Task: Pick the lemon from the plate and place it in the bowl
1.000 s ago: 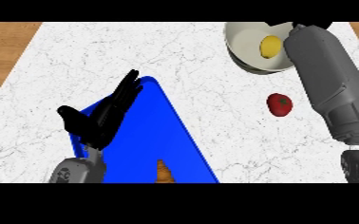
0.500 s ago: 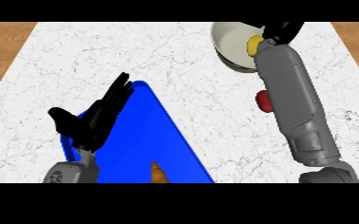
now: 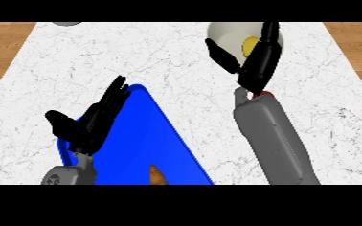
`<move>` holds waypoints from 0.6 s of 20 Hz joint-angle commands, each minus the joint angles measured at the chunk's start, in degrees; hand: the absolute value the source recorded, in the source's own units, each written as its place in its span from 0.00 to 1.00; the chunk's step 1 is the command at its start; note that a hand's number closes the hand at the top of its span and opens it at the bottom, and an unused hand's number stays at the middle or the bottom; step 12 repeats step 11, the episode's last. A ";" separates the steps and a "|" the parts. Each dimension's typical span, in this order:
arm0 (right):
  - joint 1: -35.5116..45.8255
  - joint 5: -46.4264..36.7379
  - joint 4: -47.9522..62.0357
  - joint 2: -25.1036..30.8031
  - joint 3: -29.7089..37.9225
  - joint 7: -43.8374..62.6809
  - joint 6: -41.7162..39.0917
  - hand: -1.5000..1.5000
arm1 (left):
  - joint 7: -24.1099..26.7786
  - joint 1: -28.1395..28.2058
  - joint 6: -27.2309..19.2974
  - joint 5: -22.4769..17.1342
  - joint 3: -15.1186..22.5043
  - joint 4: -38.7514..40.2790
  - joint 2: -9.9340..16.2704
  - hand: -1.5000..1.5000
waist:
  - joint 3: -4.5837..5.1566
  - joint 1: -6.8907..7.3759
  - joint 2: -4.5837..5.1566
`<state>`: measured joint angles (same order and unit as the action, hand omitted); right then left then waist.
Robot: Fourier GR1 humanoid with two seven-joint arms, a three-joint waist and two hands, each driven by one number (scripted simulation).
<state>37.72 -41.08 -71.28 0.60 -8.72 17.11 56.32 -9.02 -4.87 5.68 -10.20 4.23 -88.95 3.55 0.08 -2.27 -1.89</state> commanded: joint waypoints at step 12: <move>-40.46 -11.41 -17.14 -0.59 -40.92 8.69 17.42 1.00 | -1.21 -0.77 -0.57 -0.11 -0.08 -1.29 -0.18 0.50 | -0.05 -0.26 0.59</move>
